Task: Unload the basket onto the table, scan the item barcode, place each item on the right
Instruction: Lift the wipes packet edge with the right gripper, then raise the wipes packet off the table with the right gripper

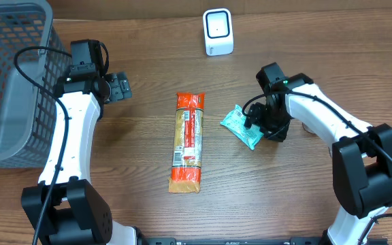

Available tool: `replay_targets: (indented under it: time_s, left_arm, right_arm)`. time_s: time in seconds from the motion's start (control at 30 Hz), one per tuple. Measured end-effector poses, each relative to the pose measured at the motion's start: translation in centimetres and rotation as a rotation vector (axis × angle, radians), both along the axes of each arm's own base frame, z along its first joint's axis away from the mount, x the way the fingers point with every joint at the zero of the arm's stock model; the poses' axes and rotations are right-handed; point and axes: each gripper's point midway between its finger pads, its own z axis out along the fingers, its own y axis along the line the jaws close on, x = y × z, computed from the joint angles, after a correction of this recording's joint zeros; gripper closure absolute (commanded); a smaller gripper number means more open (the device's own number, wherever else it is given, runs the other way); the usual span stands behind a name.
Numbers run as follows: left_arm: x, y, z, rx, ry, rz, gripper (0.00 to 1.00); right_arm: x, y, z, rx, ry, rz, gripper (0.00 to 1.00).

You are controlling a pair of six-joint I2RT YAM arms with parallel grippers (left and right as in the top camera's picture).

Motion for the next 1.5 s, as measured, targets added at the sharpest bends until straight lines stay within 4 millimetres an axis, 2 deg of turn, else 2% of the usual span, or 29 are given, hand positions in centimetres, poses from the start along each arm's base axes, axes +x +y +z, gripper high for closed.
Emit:
replay_targets:
  time_s: [0.17,0.47,0.8,1.1,1.5]
  left_arm:
    - [0.0,0.0,0.0,0.000,0.000,0.000,0.00]
    - [0.0,0.0,0.0,0.000,0.000,0.000,0.00]
    - [0.0,0.0,0.0,0.000,0.000,0.000,0.00]
    - [0.0,0.0,0.0,0.000,0.000,0.000,0.00]
    - [0.0,0.0,0.0,0.000,0.000,0.000,0.00]
  right_arm:
    - [-0.6,0.0,-1.6,0.010,0.015,-0.059,0.40]
    - [0.5,0.9,-1.8,0.067,-0.036,-0.107,0.56]
    - [0.7,0.2,-1.3,0.067,-0.045,-0.140,0.54]
    - [1.2,-0.1,-0.3,0.071,-0.080,-0.150,0.48]
    - [2.1,-0.8,-0.4,0.027,-0.125,-0.154,0.52]
